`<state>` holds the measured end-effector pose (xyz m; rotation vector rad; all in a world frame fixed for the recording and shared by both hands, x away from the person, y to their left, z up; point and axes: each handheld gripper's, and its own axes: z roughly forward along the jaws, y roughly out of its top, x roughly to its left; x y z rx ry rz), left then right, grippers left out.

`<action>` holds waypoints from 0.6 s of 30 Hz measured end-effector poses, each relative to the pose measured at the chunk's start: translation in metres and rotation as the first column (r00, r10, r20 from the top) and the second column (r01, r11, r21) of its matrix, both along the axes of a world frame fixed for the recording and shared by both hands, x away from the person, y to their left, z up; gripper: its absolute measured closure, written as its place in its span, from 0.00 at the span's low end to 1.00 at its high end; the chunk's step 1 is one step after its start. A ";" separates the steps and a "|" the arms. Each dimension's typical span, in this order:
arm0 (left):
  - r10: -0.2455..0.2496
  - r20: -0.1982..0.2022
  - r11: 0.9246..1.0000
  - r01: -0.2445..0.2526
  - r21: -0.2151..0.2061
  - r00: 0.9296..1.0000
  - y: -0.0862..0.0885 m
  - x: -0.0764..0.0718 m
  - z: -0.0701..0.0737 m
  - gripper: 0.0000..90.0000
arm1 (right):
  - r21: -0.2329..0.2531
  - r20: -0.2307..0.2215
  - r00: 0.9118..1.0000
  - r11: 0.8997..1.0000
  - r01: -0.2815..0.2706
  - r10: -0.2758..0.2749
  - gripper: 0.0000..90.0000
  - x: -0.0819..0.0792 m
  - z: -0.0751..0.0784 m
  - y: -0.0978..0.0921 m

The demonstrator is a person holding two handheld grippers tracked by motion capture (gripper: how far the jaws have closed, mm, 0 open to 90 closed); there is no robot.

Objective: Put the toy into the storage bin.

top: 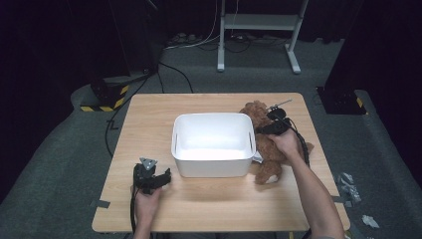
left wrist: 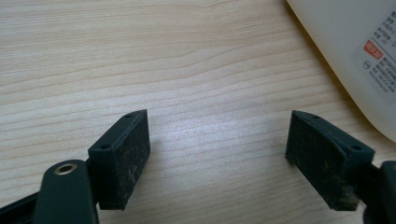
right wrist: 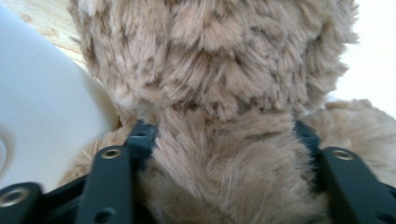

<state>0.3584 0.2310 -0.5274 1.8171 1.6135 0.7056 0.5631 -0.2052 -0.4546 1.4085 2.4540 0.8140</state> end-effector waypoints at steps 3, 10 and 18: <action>0.000 0.000 1.000 0.000 -0.001 1.000 0.000 0.000 0.000 0.24 | 0.006 0.012 1.000 1.000 0.001 -0.001 0.62 -0.002 0.000 -0.002; 0.000 0.000 1.000 0.000 0.000 1.000 0.000 0.000 0.000 0.24 | 0.039 0.067 0.998 0.999 0.002 -0.005 0.71 -0.014 0.009 -0.015; -0.001 0.001 1.000 0.001 -0.001 1.000 0.000 0.000 0.000 0.24 | 0.108 0.132 0.990 0.994 0.029 -0.043 0.71 -0.032 0.023 -0.037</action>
